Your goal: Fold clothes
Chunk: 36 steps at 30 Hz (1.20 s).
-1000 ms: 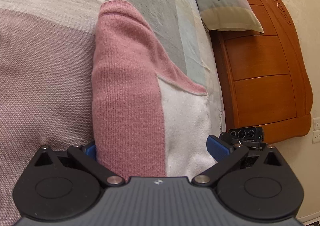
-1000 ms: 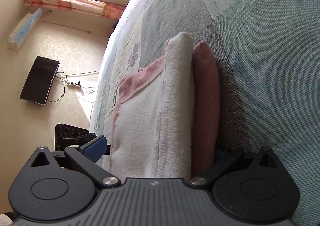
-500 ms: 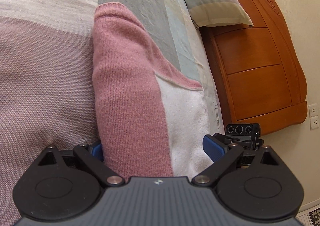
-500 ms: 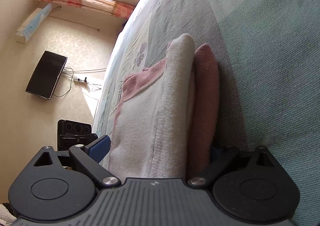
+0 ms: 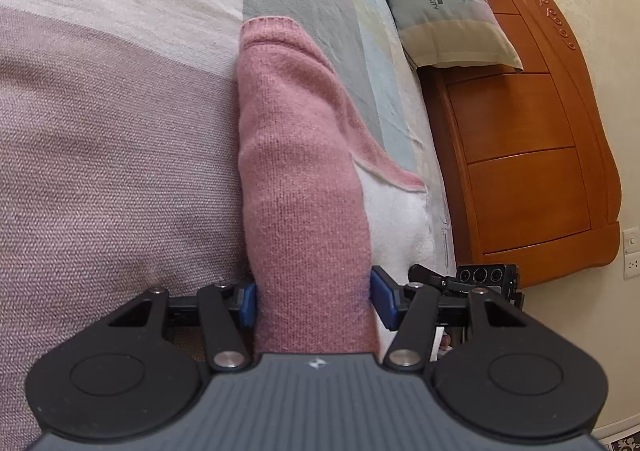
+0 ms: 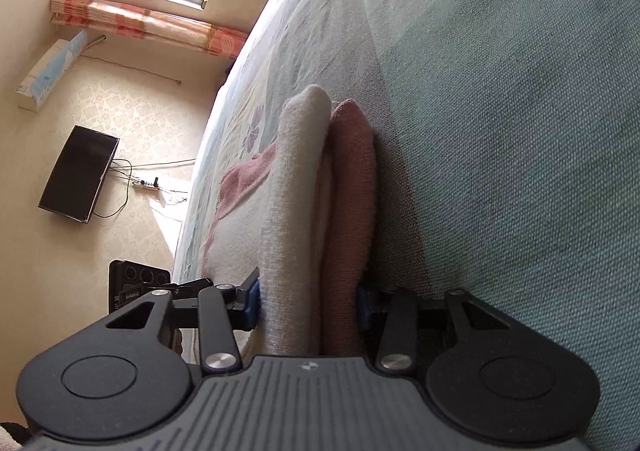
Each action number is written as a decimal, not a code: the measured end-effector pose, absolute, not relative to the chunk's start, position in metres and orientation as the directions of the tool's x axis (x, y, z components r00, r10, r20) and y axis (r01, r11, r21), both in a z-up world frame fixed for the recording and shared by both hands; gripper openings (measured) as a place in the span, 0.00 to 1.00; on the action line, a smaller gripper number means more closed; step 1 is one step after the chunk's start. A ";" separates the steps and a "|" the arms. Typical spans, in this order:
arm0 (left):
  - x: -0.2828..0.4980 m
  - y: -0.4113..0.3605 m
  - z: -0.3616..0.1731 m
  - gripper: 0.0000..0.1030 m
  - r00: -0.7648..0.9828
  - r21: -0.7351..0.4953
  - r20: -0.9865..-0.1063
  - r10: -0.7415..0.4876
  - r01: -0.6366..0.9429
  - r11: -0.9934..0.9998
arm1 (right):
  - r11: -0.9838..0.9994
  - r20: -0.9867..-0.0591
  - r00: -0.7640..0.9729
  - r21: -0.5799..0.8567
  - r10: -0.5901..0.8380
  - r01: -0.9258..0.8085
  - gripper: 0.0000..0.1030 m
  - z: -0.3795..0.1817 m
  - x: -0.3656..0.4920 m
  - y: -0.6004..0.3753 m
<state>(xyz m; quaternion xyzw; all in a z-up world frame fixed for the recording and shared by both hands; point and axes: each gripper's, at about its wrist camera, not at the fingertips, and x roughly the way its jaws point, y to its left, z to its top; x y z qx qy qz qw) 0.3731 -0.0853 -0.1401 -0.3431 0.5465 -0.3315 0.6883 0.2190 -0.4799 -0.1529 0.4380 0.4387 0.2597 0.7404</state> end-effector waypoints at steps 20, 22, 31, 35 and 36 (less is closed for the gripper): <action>0.366 -0.095 -0.129 0.98 0.162 -0.864 -0.500 -0.850 -0.025 0.503 | 0.401 -0.358 0.483 0.916 0.799 0.015 1.00 -0.124 0.219 -0.459; 0.365 -0.097 -0.125 0.98 0.163 -0.861 -0.503 -0.849 -0.015 0.508 | 0.407 -0.368 0.482 0.913 0.795 0.026 1.00 -0.126 0.218 -0.460; 0.358 -0.105 -0.096 0.98 0.162 -0.906 -0.413 -0.896 0.027 0.422 | 0.411 -0.347 0.466 0.911 0.814 -0.039 1.00 -0.100 0.217 -0.452; 0.357 -0.095 -0.102 0.98 0.160 -0.889 -0.445 -0.881 0.037 0.456 | 0.453 -0.377 0.450 0.888 0.810 -0.071 1.00 -0.090 0.217 -0.446; 0.357 -0.094 -0.106 0.98 0.163 -0.885 -0.456 -0.875 0.025 0.465 | 0.460 -0.384 0.449 0.885 0.807 -0.070 1.00 -0.091 0.216 -0.446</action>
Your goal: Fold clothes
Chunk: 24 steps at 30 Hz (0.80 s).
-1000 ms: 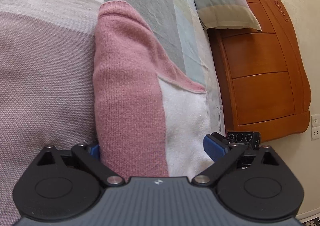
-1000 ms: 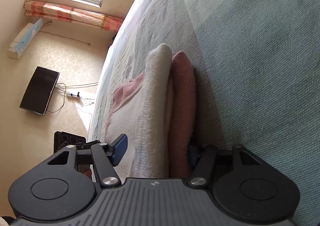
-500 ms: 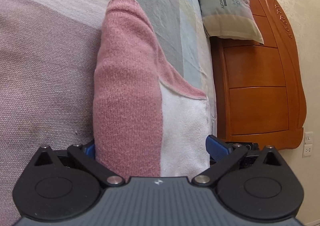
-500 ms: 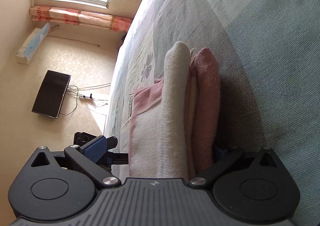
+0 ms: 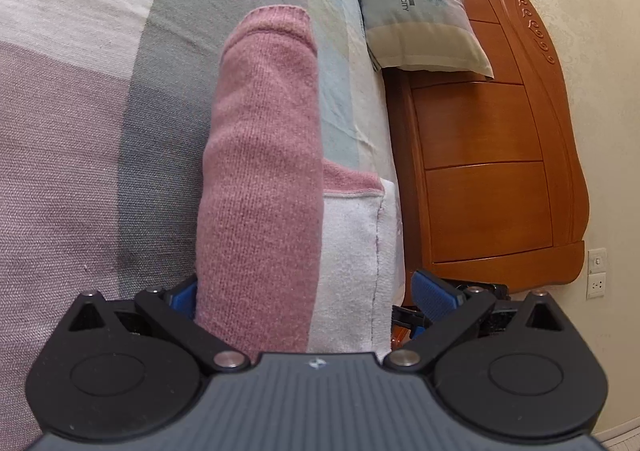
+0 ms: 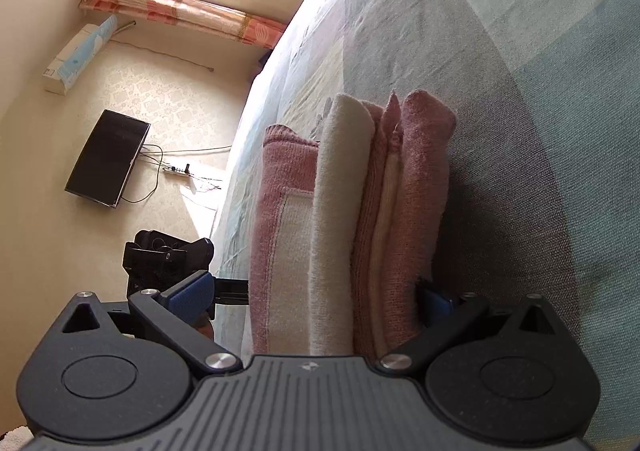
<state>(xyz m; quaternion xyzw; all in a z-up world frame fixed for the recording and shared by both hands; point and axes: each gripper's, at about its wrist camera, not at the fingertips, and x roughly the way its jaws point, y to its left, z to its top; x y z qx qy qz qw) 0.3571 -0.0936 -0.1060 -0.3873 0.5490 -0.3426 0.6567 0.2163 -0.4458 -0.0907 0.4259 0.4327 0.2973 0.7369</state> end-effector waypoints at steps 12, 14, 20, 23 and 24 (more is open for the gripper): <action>0.349 -0.077 -0.141 0.98 0.133 -0.866 -0.498 -0.857 -0.018 0.500 | 0.421 -0.385 0.449 0.907 0.807 0.021 1.00 -0.140 0.203 -0.457; 0.350 -0.080 -0.139 0.98 0.131 -0.865 -0.499 -0.856 -0.016 0.502 | 0.404 -0.371 0.454 0.914 0.810 0.027 1.00 -0.140 0.205 -0.457; 0.337 -0.062 -0.130 0.98 0.151 -0.904 -0.425 -0.893 -0.010 0.428 | 0.352 -0.307 0.473 0.936 0.826 -0.007 1.00 -0.129 0.201 -0.460; 0.333 -0.062 -0.121 0.98 0.156 -0.910 -0.407 -0.900 0.007 0.414 | 0.358 -0.308 0.470 0.934 0.827 -0.019 1.00 -0.123 0.202 -0.460; 0.332 -0.062 -0.119 0.98 0.156 -0.912 -0.404 -0.902 0.012 0.410 | 0.363 -0.312 0.469 0.931 0.827 -0.022 1.00 -0.121 0.202 -0.459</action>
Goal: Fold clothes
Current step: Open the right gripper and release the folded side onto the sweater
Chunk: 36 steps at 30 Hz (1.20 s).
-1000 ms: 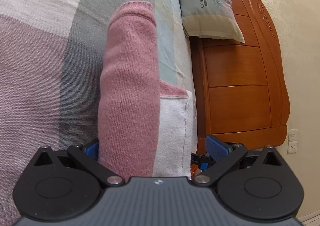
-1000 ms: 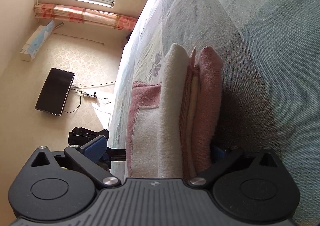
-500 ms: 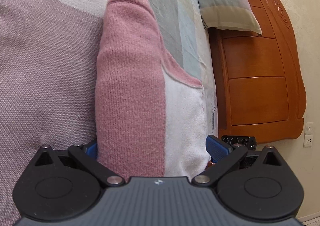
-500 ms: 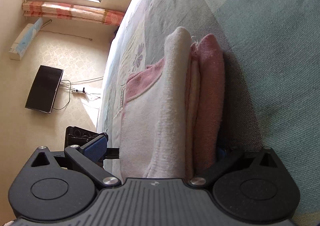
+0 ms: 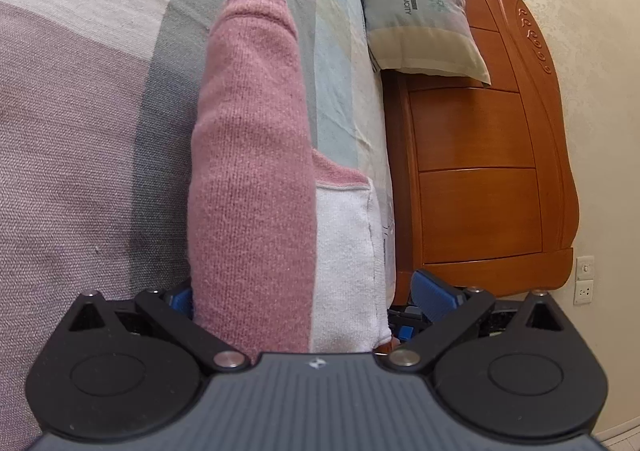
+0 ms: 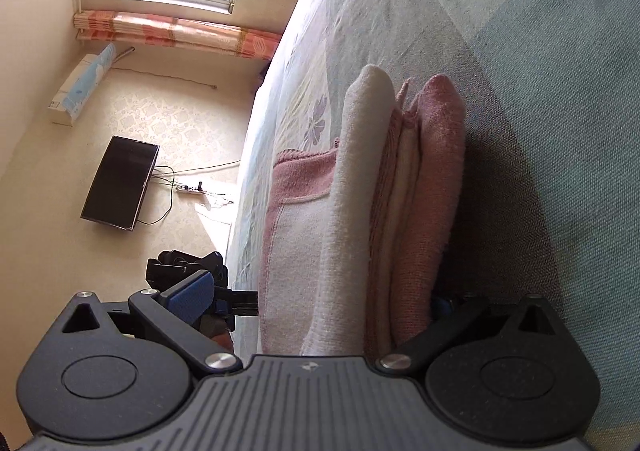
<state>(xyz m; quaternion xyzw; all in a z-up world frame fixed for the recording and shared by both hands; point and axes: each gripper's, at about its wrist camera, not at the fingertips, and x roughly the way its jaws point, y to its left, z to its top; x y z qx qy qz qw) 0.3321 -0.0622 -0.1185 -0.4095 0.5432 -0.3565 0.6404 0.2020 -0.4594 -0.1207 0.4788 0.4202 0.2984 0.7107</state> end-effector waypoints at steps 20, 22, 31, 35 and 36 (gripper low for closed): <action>0.341 -0.120 -0.095 0.98 0.087 -0.931 -0.345 -0.935 0.098 0.352 | 0.412 -0.319 0.541 0.909 0.778 -0.056 1.00 -0.094 0.182 -0.509; 0.343 -0.130 -0.093 0.98 0.073 -0.932 -0.339 -0.938 0.109 0.345 | 0.418 -0.321 0.552 0.907 0.770 -0.055 1.00 -0.090 0.180 -0.519; 0.368 -0.208 -0.093 0.98 -0.011 -0.940 -0.312 -0.950 0.149 0.307 | 0.482 -0.366 0.599 0.875 0.712 -0.039 1.00 -0.075 0.175 -0.584; 0.383 -0.252 -0.097 0.98 -0.055 -0.947 -0.288 -0.956 0.165 0.276 | 0.502 -0.379 0.634 0.865 0.674 -0.018 1.00 -0.072 0.174 -0.625; 0.388 -0.264 -0.098 0.98 -0.066 -0.949 -0.280 -0.958 0.170 0.266 | 0.508 -0.382 0.642 0.861 0.665 -0.013 1.00 -0.071 0.173 -0.637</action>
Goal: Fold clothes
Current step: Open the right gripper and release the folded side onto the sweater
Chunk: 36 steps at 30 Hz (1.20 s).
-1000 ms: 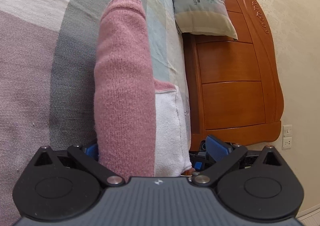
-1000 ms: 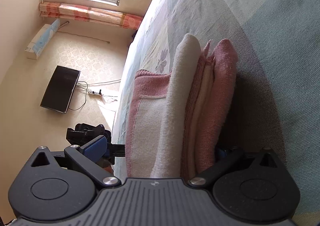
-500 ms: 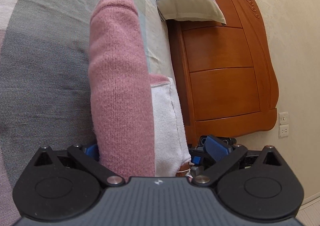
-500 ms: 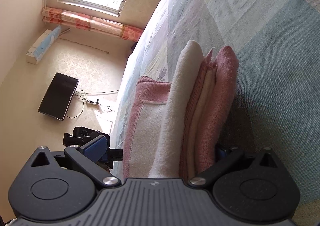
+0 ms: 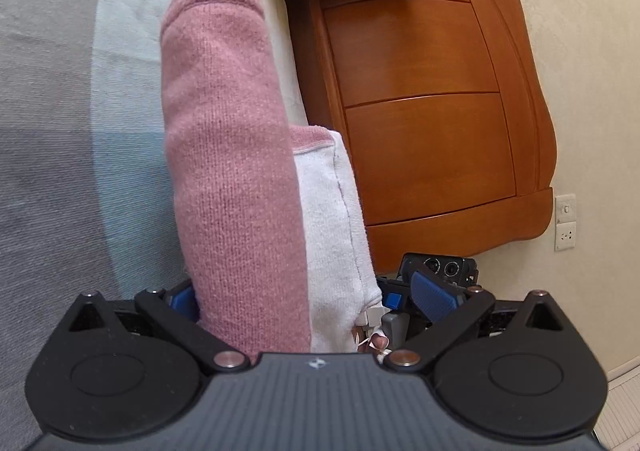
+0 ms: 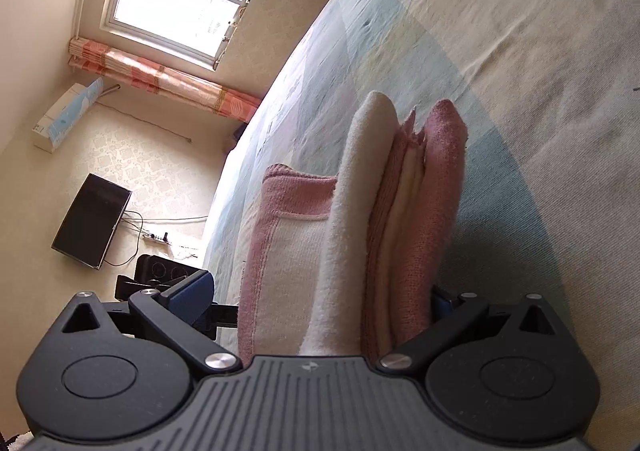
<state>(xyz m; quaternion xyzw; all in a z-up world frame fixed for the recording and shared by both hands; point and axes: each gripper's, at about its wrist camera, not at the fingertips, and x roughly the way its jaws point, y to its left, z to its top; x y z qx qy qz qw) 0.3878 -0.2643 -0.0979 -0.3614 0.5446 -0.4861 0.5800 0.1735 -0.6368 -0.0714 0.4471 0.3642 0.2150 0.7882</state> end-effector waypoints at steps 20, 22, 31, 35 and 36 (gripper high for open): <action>0.419 -0.379 -0.151 0.98 -0.166 -0.951 -0.280 -0.945 0.179 0.251 | 0.615 -0.505 0.748 0.771 0.430 0.167 1.00 -0.080 0.202 -0.781; 0.416 -0.368 -0.147 0.98 -0.158 -0.917 -0.354 -0.922 0.252 0.309 | 0.616 -0.519 0.751 0.763 0.408 0.193 1.00 -0.087 0.201 -0.785; 0.356 -0.294 -0.094 0.99 0.249 -0.298 -0.724 -0.643 0.728 0.617 | 0.882 -0.559 0.827 0.418 0.061 0.218 1.00 -0.024 0.159 -0.743; 0.341 -0.291 -0.090 0.99 0.292 -0.188 -0.752 -0.591 0.765 0.617 | 0.952 -0.613 0.784 0.286 0.092 0.112 1.00 -0.037 0.169 -0.699; 0.340 -0.287 -0.092 0.99 0.290 -0.192 -0.755 -0.588 0.759 0.622 | 0.961 -0.633 0.769 0.259 0.094 0.096 1.00 -0.044 0.172 -0.691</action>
